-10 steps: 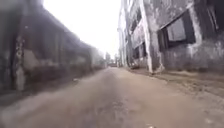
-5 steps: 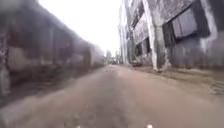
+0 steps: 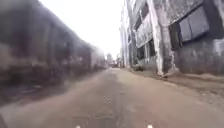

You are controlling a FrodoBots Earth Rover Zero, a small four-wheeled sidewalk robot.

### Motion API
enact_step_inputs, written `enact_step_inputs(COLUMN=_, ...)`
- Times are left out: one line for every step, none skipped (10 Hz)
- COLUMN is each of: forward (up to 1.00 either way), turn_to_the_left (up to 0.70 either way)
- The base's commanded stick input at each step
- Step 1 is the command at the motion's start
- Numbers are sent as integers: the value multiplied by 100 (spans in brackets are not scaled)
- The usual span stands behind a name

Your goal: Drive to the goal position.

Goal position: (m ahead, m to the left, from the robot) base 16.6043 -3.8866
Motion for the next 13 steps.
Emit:
enact_step_inputs(forward=100, turn_to_the_left=0)
enact_step_inputs(forward=100, turn_to_the_left=0)
enact_step_inputs(forward=100, turn_to_the_left=0)
enact_step_inputs(forward=100, turn_to_the_left=0)
enact_step_inputs(forward=100, turn_to_the_left=0)
enact_step_inputs(forward=100, turn_to_the_left=0)
enact_step_inputs(forward=100, turn_to_the_left=0)
enact_step_inputs(forward=100, turn_to_the_left=0)
enact_step_inputs(forward=100, turn_to_the_left=0)
enact_step_inputs(forward=100, turn_to_the_left=0)
enact_step_inputs(forward=100, turn_to_the_left=0)
enact_step_inputs(forward=100, turn_to_the_left=0)
enact_step_inputs(forward=100, turn_to_the_left=0)
